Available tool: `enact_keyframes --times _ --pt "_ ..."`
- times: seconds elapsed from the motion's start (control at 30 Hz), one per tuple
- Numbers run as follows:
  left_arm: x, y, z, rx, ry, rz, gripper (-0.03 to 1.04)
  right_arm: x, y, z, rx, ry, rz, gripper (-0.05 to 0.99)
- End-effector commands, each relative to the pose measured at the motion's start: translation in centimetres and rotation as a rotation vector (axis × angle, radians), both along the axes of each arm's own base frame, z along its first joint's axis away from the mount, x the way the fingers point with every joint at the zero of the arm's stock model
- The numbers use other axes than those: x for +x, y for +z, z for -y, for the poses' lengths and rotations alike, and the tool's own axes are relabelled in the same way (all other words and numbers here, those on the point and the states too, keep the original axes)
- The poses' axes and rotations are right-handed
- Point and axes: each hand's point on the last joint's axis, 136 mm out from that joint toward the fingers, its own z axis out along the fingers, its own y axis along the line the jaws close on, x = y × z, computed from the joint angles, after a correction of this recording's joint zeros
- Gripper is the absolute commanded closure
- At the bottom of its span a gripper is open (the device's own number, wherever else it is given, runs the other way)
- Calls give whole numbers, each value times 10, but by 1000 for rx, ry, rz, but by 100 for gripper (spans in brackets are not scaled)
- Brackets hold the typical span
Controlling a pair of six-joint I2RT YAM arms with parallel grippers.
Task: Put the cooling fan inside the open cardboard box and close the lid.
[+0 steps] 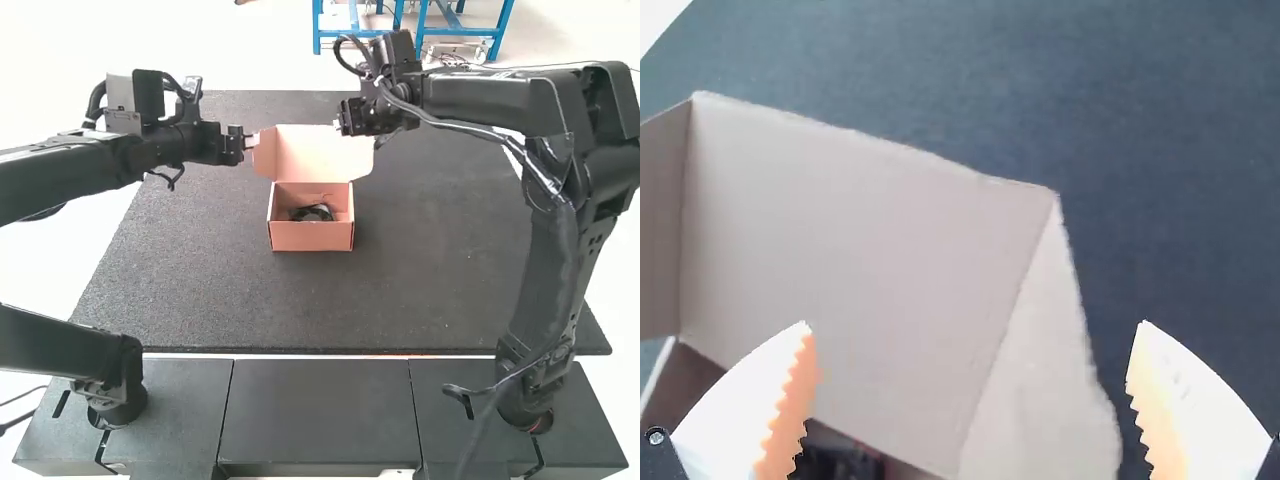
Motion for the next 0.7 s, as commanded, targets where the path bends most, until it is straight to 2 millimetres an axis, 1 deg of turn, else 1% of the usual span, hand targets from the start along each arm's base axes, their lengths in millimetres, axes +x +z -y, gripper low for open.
enact_keyframes --times 0.0,0.1,0.17,0.23,0.3,0.37,0.5,0.57,0.67 --pt "2 -8 14 -28 -14 -24 4 12 11 30 -44 -64 44 24" --pt "6 -6 13 -47 -3 -20 4 10 3 31 -52 -65 31 24" --pt "7 -4 12 -49 0 -11 4 8 -3 31 -56 -64 22 28" --pt "8 -4 9 -49 9 -13 4 7 -8 31 -58 -63 15 30" --pt "10 -5 3 -48 23 -16 4 6 -11 30 -56 -58 10 33" --pt "12 -5 -4 -47 37 -15 4 6 -15 29 -56 -55 1 40" --pt "17 -5 -22 -41 76 -8 4 7 -18 30 -58 -57 -5 42" --pt "18 -6 -24 -42 73 -9 4 6 -18 29 -56 -52 -6 54" --pt "18 -8 -25 -38 72 -11 4 5 -19 27 -48 -42 -14 57"
